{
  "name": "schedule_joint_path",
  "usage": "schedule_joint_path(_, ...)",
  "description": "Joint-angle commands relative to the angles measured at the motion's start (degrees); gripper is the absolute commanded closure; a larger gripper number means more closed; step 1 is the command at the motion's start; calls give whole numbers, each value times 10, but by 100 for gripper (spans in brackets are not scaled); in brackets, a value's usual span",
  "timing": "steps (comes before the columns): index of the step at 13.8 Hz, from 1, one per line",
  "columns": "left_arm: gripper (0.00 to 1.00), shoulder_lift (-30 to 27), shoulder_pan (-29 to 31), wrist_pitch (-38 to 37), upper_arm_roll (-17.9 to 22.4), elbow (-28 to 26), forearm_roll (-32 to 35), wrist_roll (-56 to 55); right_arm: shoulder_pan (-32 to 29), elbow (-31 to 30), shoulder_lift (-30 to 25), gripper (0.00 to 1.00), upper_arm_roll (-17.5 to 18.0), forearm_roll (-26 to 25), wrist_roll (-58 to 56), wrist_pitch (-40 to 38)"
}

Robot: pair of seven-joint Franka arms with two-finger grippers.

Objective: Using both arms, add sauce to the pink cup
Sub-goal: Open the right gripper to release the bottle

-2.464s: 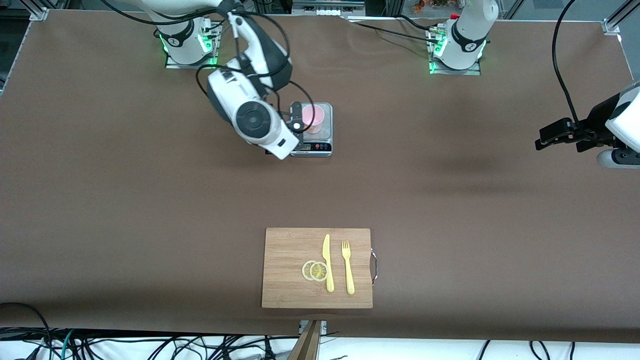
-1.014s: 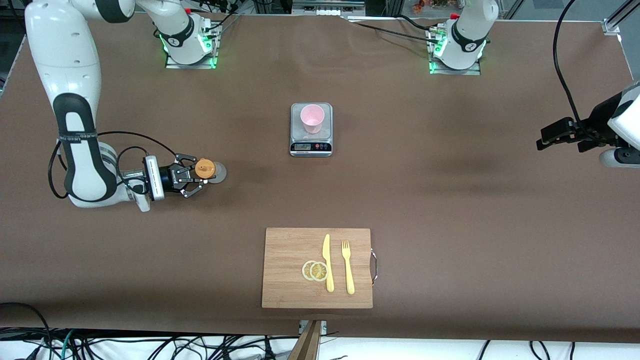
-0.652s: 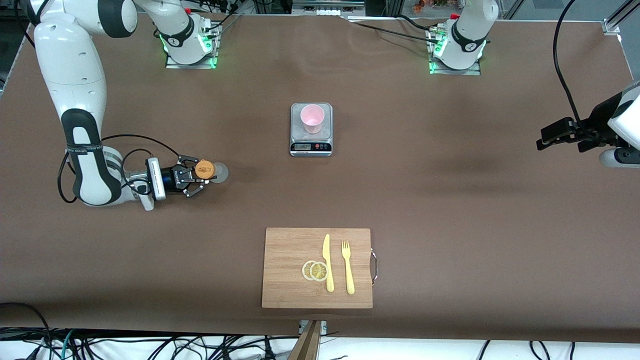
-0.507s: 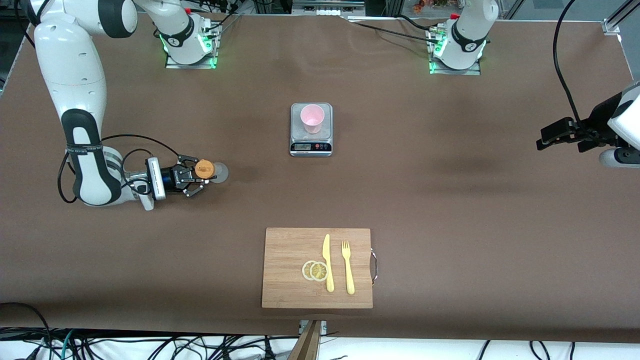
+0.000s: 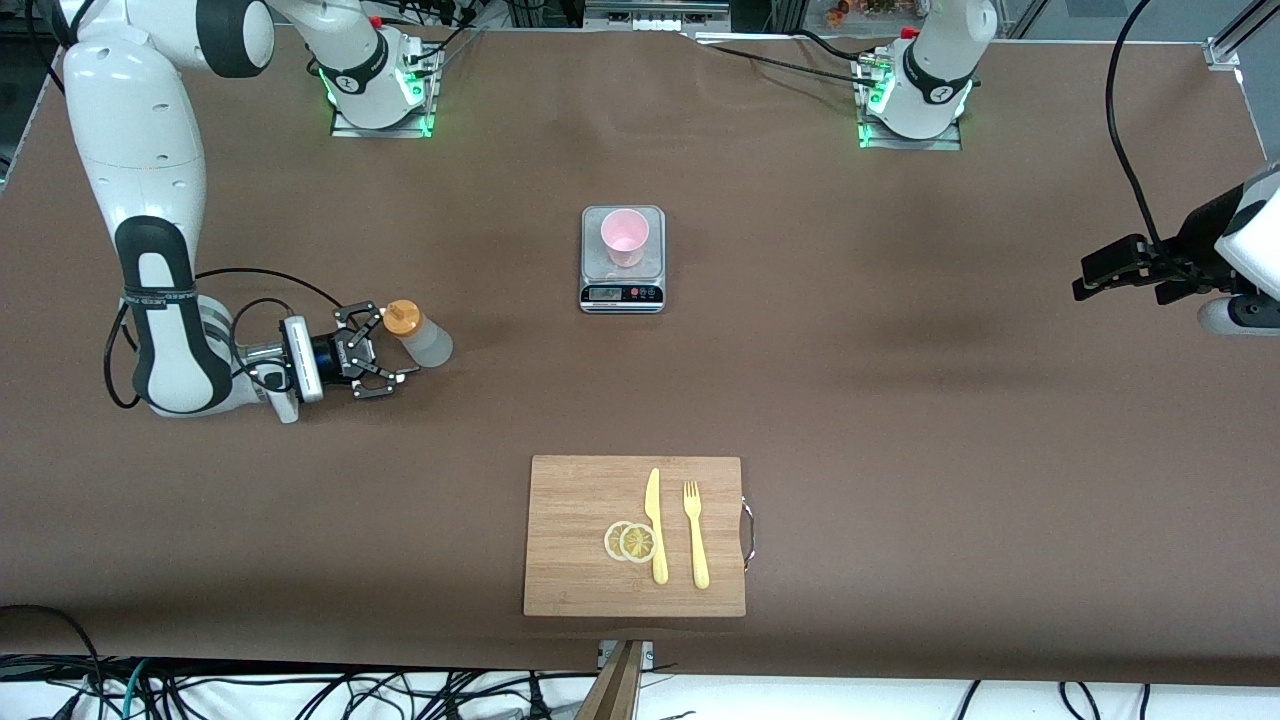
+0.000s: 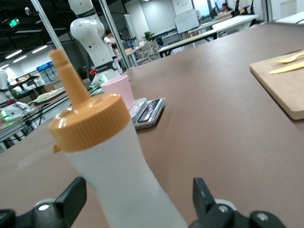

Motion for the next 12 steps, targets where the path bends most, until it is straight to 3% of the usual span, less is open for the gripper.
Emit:
schedule_joint_path(1,0,9,-4,-9,0,21,12,12,6,17,-13,0,-31,-43,30,-30)
schedule_joint_path(6,0,9,-7,-10,0,20,16,12,7,23,-100,0,-47,-187,189,7)
schedule_joint_path(8,0,9,-8,-10,0,20,16,12,18,19,-169,0,-38,-292,326,68)
schedule_joint_path(12,0,9,-8,-10,0,20,16,12,23,16,-272,0,45,-463,619,150)
